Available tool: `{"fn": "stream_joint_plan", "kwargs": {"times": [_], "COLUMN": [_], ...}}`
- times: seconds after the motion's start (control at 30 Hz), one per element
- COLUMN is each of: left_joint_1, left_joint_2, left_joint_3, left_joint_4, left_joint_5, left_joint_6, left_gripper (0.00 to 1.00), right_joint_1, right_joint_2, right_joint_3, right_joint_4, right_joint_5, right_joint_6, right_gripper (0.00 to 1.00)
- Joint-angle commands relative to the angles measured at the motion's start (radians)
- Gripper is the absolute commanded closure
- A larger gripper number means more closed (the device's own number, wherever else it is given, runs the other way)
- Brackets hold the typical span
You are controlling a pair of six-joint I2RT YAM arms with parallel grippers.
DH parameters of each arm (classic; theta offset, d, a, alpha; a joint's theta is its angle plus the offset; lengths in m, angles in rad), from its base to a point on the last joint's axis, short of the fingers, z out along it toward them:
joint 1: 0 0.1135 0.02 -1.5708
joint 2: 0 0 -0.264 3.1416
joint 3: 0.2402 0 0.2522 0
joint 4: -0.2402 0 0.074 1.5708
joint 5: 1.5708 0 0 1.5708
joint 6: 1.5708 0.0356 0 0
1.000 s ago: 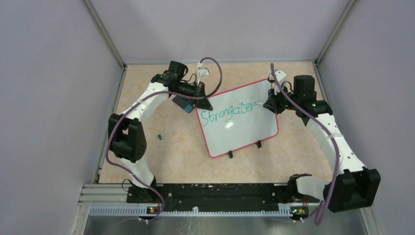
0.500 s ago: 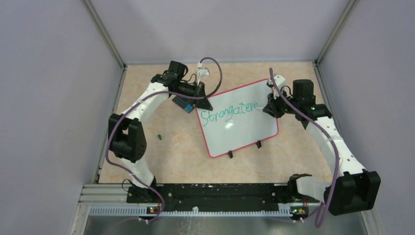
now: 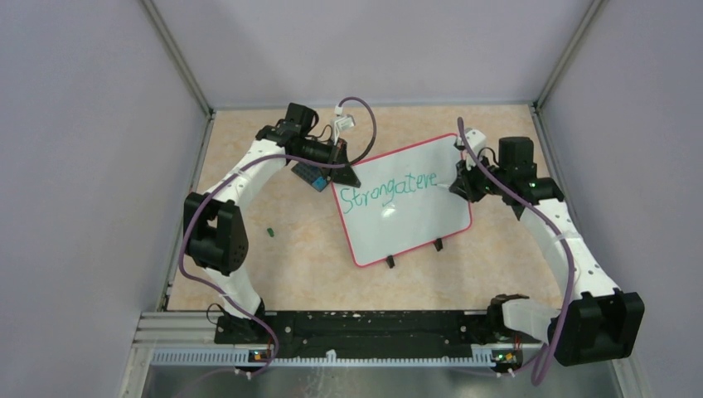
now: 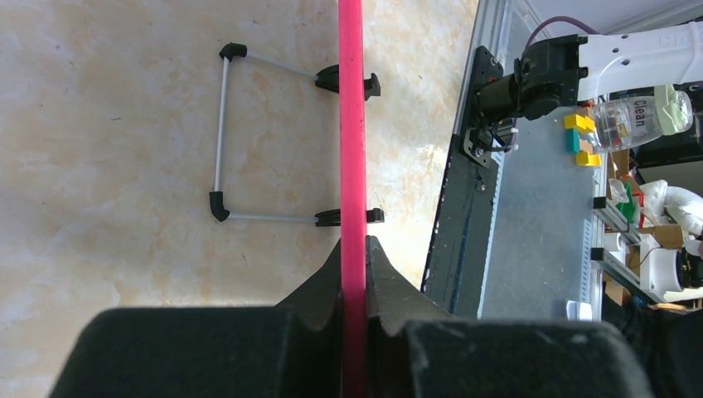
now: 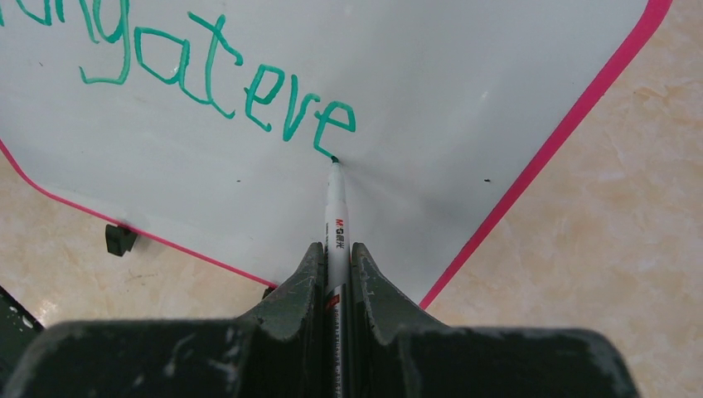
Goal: Write a sentence on the whiteboard
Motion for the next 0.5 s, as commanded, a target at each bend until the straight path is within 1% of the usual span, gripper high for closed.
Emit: {"fn": "stream_joint_plan", "kwargs": {"times": [0.0,0.2,0.47], "left_joint_1": [-0.011,-0.012,-0.012], "left_joint_2": [0.018,0.018,0.015], "left_joint_3": [0.001,0.001,-0.001], "left_joint_4": [-0.019,-0.018,-0.017], "left_joint_5": [-0.03,-0.029,-0.023], "left_joint_6": [0.063,0.063,0.066], "left_gripper": [1.0,1.0,1.0], "right_joint_1": [-0.011,-0.011,-0.022], "right_joint_2": [-0.007,-0.019,-0.017], "right_joint_3": [0.042,0.087,0.122], "right_joint_4": [0.009,-0.02,-0.02], "right_joint_5": [0.035,-0.026,-0.031], "right_joint_6": [-0.028,-0.031,-0.021], "right_gripper": [1.0,1.0,1.0]}}
